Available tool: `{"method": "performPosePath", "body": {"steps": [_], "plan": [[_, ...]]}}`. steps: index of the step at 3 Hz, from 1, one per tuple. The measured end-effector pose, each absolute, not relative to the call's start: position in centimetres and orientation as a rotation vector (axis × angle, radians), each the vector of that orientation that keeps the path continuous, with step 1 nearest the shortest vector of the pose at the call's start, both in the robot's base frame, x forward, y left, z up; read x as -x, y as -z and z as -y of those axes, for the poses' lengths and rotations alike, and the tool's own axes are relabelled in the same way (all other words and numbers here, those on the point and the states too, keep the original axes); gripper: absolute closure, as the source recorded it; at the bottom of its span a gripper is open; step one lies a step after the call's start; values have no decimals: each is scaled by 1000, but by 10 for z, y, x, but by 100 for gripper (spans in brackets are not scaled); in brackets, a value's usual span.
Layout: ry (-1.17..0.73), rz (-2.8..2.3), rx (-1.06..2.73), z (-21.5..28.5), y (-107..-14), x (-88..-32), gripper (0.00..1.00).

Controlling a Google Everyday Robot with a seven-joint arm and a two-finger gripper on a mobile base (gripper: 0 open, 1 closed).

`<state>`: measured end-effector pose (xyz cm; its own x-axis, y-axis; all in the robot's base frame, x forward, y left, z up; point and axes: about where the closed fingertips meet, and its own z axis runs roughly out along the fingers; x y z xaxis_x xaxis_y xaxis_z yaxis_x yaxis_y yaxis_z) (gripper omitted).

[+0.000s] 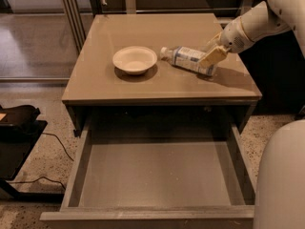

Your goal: Place blue plastic bottle into top drawer

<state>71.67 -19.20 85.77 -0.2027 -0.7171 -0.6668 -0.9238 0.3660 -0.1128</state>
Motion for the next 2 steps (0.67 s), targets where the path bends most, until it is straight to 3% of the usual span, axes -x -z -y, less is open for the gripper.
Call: {"method": "performPosePath", "body": {"steps": [2], "plan": [[-439,-1983,1412,191,-854,-711,100]]}}
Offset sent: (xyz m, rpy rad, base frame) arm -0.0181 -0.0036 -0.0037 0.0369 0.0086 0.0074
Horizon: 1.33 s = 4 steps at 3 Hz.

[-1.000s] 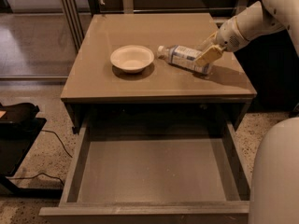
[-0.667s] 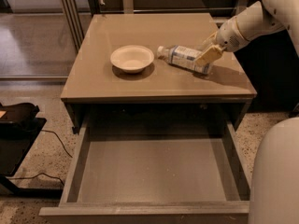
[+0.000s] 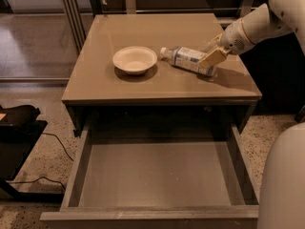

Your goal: Place blue plastic bottle into top drawer

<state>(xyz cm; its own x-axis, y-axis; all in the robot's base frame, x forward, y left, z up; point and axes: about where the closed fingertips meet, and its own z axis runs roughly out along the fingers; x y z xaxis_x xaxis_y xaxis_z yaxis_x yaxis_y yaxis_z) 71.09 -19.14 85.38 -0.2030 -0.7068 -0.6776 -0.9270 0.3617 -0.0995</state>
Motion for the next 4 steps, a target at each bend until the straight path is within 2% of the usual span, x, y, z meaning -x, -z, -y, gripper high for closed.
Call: {"method": "performPosePath", "body": {"steps": [1,4], "plan": [[-450,-1925,1409,199,-865,-684,100],[-398,-1788,1377,230,-892,-532,100]]}}
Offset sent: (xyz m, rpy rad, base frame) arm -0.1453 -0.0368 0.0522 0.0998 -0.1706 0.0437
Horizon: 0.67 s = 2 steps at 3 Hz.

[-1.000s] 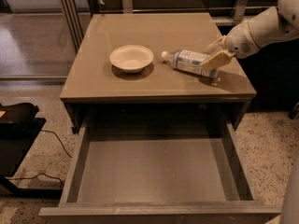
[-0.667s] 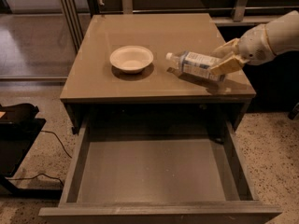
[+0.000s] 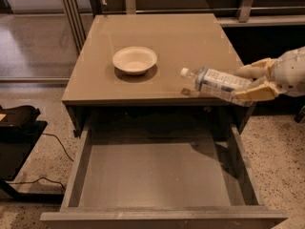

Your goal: Place blue plastic bottle into top drawer

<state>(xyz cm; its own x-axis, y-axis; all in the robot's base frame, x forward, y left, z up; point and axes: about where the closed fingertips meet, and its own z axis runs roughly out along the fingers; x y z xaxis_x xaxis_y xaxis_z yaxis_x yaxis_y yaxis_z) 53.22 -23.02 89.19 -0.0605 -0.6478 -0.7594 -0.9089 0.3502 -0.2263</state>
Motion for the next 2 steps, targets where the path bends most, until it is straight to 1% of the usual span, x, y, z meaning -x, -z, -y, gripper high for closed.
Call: {"method": "performPosePath", "body": {"steps": [1,2], "plan": [[-342,-1824,1365,237,-875,-481,100],[-377,-1891,1370,225,-827,-442,100]]}}
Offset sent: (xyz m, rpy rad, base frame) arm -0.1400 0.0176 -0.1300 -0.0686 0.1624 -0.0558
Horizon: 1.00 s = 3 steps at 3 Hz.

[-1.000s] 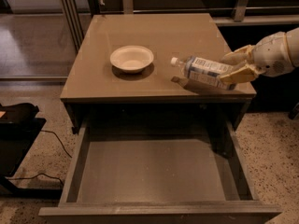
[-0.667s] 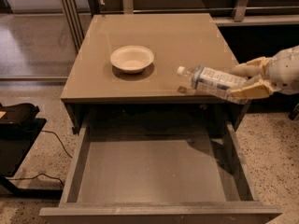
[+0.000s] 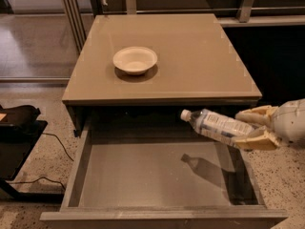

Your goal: Place blue plastic bottle into top drawer

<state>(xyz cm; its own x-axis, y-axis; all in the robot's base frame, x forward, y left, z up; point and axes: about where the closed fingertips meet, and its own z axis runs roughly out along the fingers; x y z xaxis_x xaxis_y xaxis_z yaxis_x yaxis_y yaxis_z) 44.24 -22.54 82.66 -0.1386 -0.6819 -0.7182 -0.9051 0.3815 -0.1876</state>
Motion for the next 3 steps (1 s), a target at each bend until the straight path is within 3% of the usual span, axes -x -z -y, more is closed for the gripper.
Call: {"method": "performPosePath", "body": {"steps": [1,3], "plan": [[-489,-1966,1396,200,-765,-420,100],[-537,-1993,1395,182,-733,-442,100]]}}
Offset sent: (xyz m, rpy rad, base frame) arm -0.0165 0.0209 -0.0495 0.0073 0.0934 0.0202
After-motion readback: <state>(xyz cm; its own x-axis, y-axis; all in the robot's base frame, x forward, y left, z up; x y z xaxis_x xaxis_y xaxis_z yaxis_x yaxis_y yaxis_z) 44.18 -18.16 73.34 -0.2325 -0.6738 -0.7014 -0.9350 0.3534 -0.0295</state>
